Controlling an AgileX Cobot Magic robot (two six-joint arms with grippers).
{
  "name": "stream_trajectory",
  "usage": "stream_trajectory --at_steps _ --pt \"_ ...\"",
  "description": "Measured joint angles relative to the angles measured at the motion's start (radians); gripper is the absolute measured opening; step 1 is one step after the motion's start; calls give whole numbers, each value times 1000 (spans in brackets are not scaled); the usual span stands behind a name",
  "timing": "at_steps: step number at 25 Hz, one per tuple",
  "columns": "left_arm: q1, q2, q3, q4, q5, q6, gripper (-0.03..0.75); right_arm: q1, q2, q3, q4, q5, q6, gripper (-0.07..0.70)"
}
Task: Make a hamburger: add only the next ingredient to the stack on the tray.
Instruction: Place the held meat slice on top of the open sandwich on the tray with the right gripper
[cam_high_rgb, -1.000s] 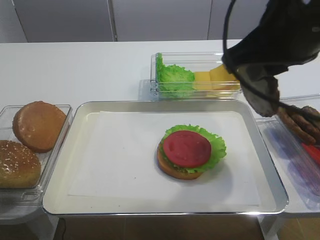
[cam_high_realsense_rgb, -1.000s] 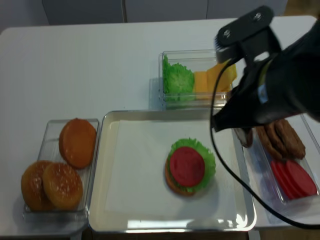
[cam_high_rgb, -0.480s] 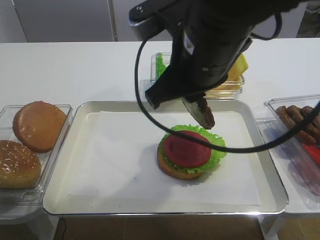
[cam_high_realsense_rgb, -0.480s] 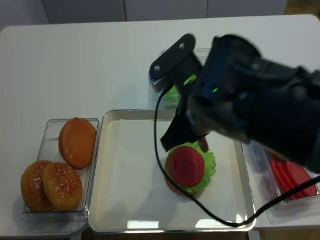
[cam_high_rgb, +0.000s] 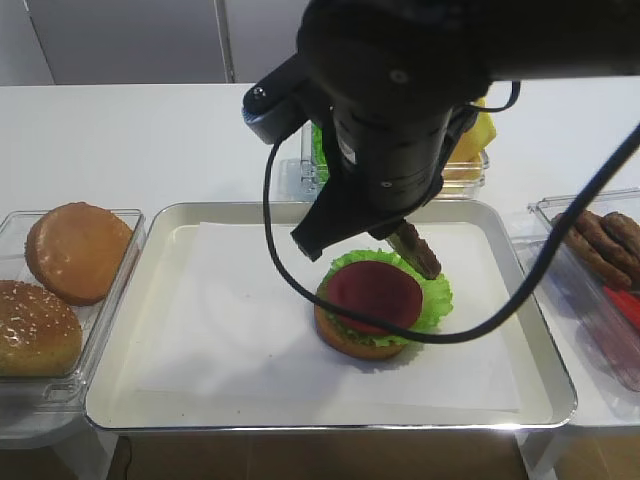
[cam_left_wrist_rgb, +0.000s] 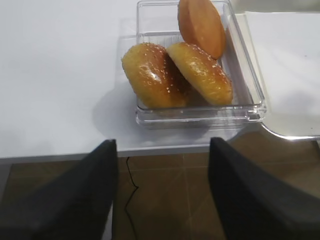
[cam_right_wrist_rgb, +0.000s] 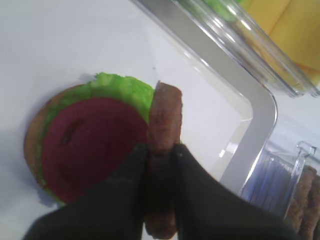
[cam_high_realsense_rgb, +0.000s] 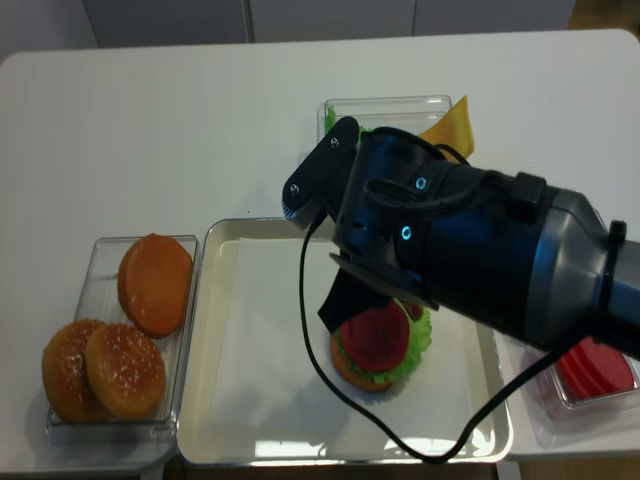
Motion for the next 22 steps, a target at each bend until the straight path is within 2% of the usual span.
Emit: stream_trajectory --at_steps 4,22 --pt "0 0 0 0 0 0 427 0 6 -2 6 14 0 125" --pt "0 0 0 0 0 0 427 0 8 -5 46 12 0 125"
